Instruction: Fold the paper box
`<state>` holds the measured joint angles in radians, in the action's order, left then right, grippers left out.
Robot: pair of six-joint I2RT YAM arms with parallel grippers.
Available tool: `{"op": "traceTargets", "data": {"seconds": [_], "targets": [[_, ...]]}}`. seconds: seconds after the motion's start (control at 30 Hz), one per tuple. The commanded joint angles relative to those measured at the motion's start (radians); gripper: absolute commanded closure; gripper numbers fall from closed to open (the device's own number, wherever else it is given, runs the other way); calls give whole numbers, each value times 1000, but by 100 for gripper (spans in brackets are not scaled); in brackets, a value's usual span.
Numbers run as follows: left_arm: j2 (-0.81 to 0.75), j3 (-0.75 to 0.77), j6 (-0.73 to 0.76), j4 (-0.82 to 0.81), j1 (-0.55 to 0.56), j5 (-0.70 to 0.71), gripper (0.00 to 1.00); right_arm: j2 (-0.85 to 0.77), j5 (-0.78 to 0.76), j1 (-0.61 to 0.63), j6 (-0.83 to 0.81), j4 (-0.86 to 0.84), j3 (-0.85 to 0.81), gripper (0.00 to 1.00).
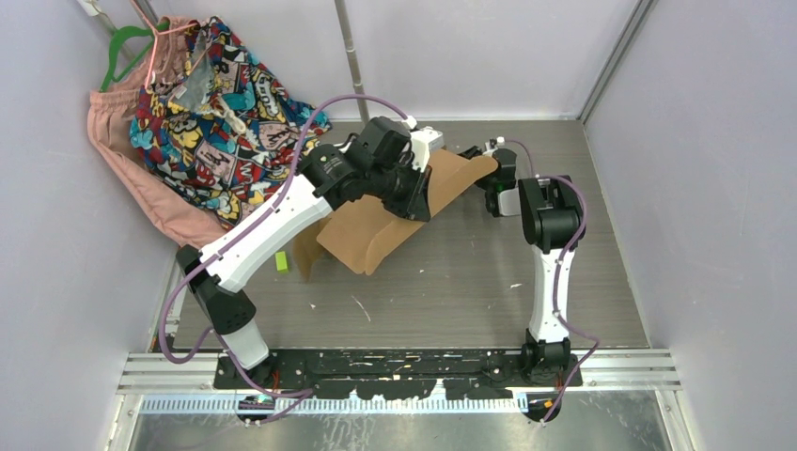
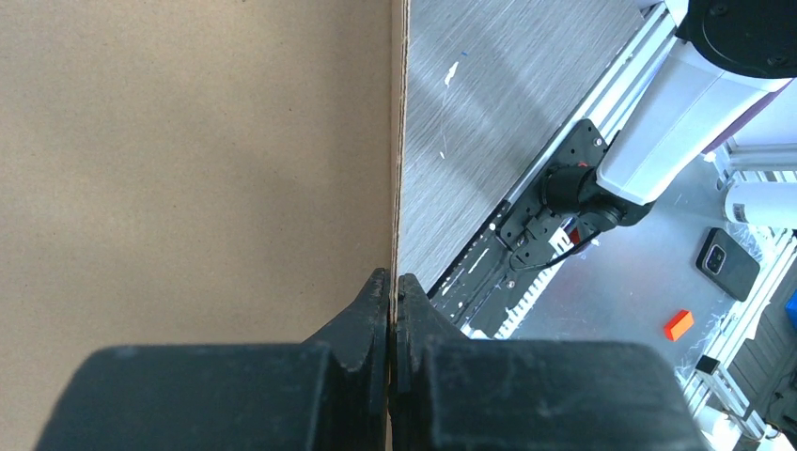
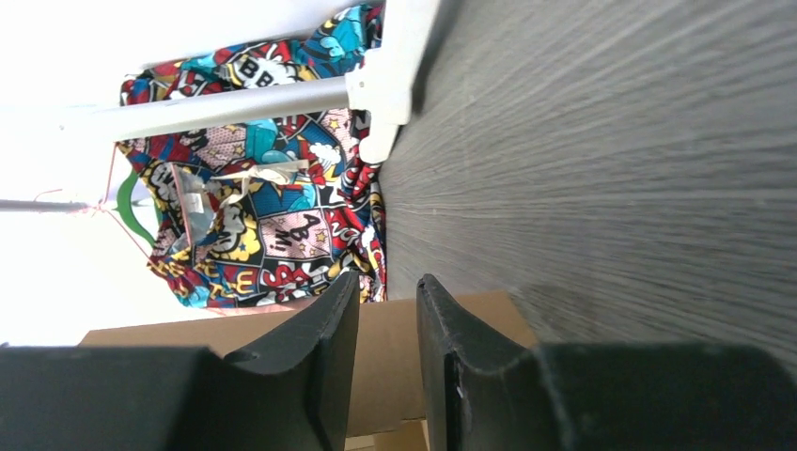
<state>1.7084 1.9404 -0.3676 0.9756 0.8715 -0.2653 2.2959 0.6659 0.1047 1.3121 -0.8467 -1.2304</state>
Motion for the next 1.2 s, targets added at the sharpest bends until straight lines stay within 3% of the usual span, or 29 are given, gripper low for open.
{"op": "traceTargets", "data": {"seconds": [0.0, 0.27, 1.17], "targets": [[-23, 0, -21, -54, 9, -40, 98, -80, 35, 3, -8, -94, -1, 65], [-3, 13, -19, -55, 10, -47, 98, -67, 79, 13, 14, -165, -6, 65], [19, -13, -28, -72, 20, -69, 98, -139, 106, 18, 66, -437, 211, 66]]}}
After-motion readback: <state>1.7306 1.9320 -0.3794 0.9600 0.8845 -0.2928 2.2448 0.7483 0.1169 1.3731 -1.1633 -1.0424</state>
